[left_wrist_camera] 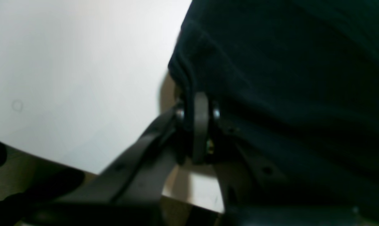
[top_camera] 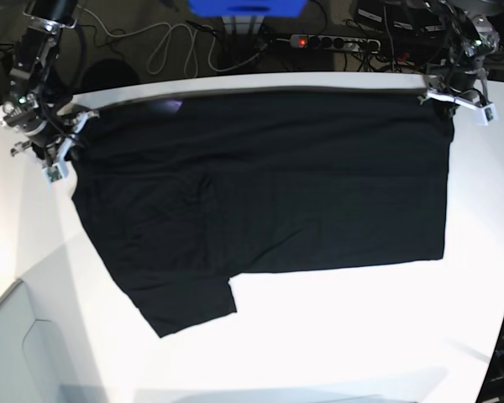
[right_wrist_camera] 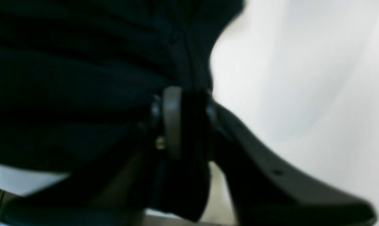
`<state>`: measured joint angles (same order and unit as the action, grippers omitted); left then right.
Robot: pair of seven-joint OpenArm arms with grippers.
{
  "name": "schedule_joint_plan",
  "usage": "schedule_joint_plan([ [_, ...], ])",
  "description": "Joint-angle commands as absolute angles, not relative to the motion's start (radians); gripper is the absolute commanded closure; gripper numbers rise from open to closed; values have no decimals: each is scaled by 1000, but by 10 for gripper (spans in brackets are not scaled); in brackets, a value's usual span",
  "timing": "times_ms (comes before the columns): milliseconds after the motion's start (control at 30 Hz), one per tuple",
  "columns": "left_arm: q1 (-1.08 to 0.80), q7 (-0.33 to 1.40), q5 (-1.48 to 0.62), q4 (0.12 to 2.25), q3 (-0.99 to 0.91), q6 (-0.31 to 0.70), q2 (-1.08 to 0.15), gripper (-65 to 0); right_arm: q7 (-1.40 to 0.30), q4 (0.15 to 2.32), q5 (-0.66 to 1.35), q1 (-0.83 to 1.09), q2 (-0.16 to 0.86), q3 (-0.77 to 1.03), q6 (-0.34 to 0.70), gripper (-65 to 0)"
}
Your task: Fold the T-shirt properly
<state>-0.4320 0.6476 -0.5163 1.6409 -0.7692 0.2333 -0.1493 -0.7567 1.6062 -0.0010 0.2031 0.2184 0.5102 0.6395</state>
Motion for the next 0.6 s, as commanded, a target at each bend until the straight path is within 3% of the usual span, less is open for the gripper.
schedule_joint_plan([
  [0,-433,624,-526,1653,-776,234,-163,0,-740,1615,4,194,236,521,665,-176],
  [100,-421,628,-526,1653,-774,234,-163,0,-710,1623,10,199,237,558,665,-239],
  [300,-415,628,-521,1653,-774,234,-163,0,-651,1724,10,232,188,691,665,-265],
  [567,-415,628,-524,1653,-777,234,-163,0,-645,1741,12,262,163,697,665,-289],
])
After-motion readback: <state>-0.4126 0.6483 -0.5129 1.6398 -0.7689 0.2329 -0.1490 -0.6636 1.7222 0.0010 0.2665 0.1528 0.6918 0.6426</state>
